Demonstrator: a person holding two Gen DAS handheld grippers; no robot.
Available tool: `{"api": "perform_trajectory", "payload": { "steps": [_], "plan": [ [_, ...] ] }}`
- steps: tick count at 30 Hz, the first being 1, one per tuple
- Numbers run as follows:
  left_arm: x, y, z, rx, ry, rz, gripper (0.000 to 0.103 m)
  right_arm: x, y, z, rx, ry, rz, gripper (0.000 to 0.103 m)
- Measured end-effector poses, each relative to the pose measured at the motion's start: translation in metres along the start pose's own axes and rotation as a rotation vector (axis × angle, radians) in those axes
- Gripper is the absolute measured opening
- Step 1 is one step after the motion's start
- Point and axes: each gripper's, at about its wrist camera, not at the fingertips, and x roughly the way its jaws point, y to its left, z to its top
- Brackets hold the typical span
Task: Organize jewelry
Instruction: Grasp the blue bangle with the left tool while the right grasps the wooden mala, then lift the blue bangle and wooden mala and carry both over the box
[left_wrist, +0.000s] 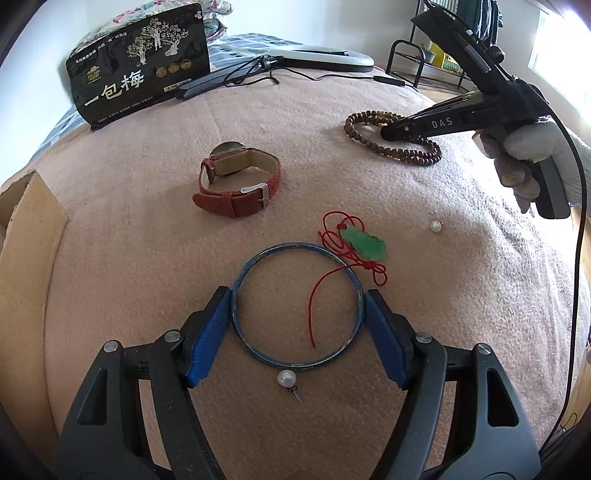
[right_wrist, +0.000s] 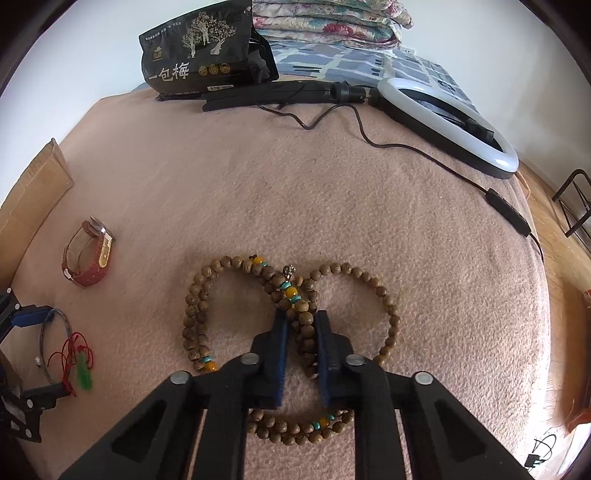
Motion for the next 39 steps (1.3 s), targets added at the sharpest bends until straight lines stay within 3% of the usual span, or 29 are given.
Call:
{"api": "perform_trajectory", "payload": {
  "steps": [13,39],
  "plan": [
    [-0.022,0.001,0.002,-0.032,-0.03,-0.011,0.074,-0.024,0.002,-0.009,0.051,-0.023,-0.02,0.004],
    [-0.099,0.01,-0.005,-0.064,-0.148,0.028,0.074,-0.122,0.03,-0.015,0.058,-0.169,0.009,0.004]
  ]
}}
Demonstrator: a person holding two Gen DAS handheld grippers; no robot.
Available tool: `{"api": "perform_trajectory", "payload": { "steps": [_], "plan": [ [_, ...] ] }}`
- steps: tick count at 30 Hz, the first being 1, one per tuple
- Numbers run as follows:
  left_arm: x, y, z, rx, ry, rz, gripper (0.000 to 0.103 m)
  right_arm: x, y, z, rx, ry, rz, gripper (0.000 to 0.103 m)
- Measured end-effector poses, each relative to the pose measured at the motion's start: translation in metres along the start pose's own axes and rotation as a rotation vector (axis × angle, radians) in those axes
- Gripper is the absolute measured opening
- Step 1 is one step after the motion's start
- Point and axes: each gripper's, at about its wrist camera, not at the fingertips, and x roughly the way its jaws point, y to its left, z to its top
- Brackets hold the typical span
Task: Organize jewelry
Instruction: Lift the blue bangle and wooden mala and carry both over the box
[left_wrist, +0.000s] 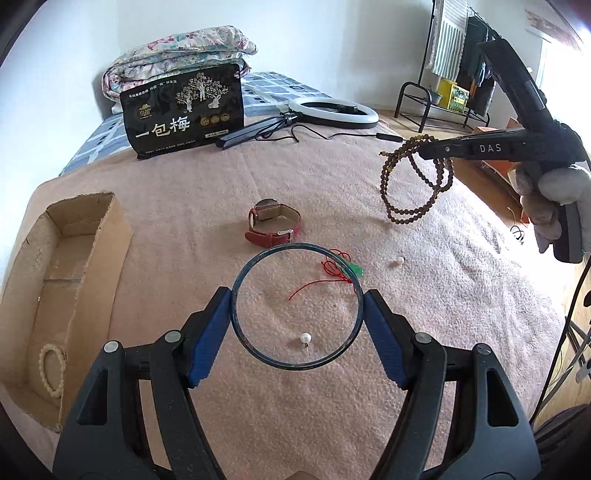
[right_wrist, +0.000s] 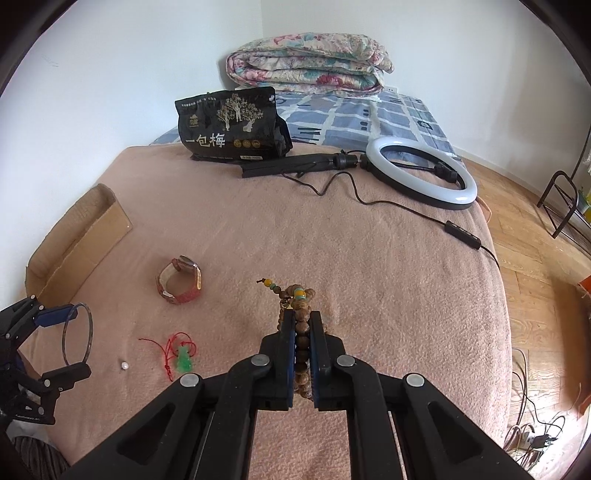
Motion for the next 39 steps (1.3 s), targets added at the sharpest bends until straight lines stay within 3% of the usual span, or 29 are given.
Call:
{"api": "perform_trajectory", "payload": {
  "steps": [10,21,39],
  "plan": [
    [-0.033,0.02,-0.002,-0.032,-0.043,0.036,0.074,-0.043,0.028,0.007,-0.02,-0.064,0.047,0.004],
    [-0.065,0.062,-0.009,-0.091,-0.08,0.09,0.074,-0.068,0.088,0.023,-0.082,-0.111,0.122,0.004],
    [-0.108,0.167,-0.028,-0.21,-0.118,0.238,0.074,-0.055,0.199,0.068,-0.17,-0.147,0.272,0.004]
  ]
}}
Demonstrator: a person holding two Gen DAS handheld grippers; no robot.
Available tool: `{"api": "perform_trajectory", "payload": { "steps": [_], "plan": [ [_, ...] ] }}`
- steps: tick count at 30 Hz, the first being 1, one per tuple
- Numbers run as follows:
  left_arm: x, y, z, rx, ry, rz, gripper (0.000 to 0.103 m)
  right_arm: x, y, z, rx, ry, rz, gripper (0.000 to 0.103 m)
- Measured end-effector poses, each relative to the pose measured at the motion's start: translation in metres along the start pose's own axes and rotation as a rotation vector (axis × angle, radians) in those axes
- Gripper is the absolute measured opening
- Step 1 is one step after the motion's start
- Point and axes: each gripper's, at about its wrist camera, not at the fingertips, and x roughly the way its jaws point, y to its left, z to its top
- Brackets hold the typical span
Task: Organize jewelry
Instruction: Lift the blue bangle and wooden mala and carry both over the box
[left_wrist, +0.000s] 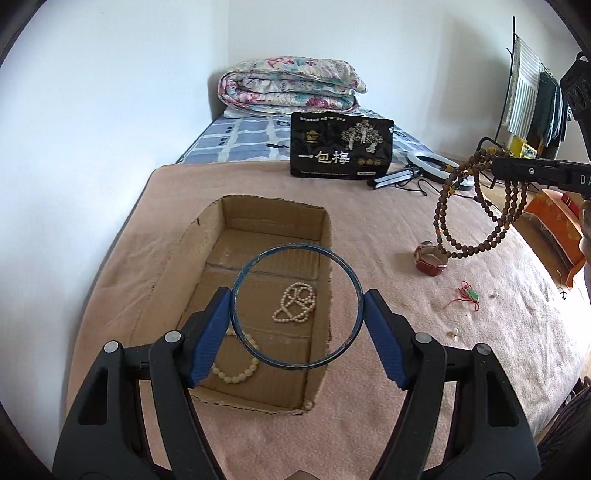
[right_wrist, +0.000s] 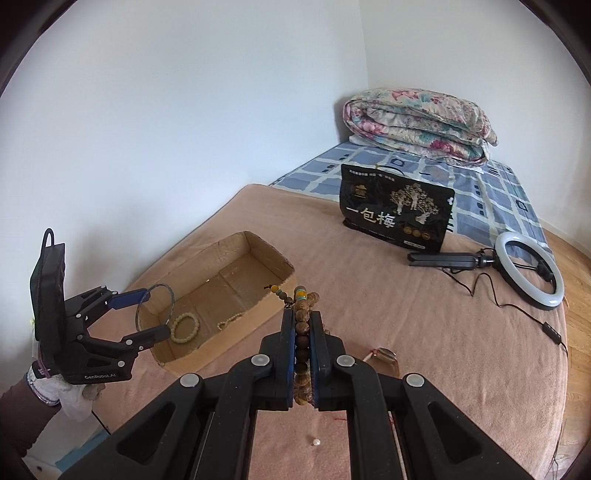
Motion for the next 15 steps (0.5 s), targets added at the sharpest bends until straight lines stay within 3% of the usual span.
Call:
{"api": "perform_trajectory", "payload": {
  "steps": [15],
  "plan": [
    [0.018,0.055,0.002,-0.037,0.02,0.057,0.074,0.061,0.062,0.039,-0.027,-0.006,0.094,0.004]
  ]
}}
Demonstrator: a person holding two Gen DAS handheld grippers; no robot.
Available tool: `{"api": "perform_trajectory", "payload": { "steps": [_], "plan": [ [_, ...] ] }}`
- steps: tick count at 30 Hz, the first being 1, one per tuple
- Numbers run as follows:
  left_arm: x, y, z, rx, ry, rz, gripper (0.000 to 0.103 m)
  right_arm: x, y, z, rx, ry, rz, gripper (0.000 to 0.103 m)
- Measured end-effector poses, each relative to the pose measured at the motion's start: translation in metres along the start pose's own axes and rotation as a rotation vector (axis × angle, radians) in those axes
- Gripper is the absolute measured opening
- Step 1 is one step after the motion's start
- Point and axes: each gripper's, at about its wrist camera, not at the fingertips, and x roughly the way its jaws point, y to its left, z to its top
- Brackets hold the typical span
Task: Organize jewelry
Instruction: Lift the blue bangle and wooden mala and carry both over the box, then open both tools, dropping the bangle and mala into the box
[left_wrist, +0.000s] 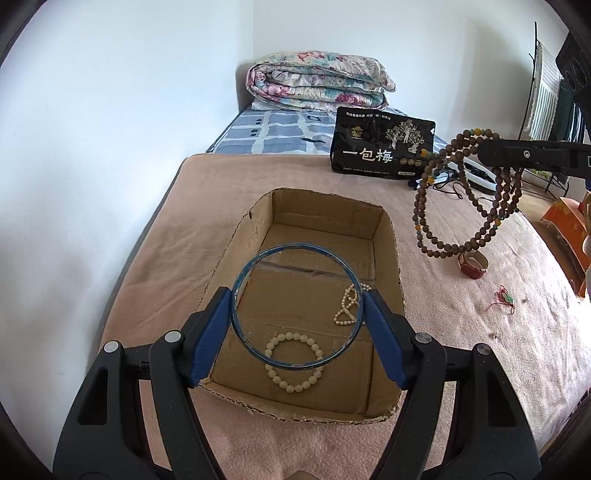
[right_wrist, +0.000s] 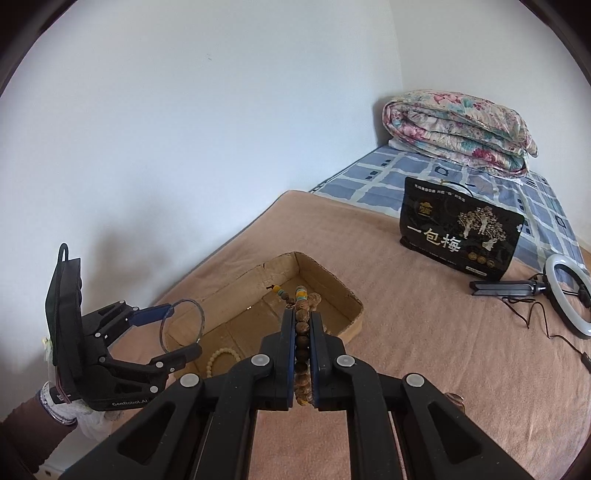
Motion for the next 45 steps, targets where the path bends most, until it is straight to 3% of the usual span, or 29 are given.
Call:
{"api": "perform_trajectory", "payload": {
  "steps": [20,39,41,43,44,45],
  "plan": [
    [0.033,0.012,0.006,-0.006,0.021,-0.004,0.074,0.078,0.008,0.017,0.018,0.037,0.02,0.004],
    [0.039,0.013,0.007,-0.013,0.02,-0.014,0.074,0.093,0.01,0.015,0.008,0.058,0.031,0.006],
    [0.039,0.012,0.007,-0.011,0.027,-0.015,0.075,0.092,0.011,0.016,0.001,0.05,0.016,0.02],
    [0.039,0.012,0.007,-0.012,0.032,-0.014,0.078,0.09,0.012,0.017,-0.002,0.037,0.012,0.045],
    [0.039,0.012,0.007,-0.015,0.033,-0.014,0.079,0.089,0.013,0.018,-0.005,0.033,0.008,0.051],
    [0.038,0.012,0.007,-0.018,0.031,-0.015,0.082,0.088,0.014,0.018,-0.009,0.028,0.001,0.065]
  ]
}}
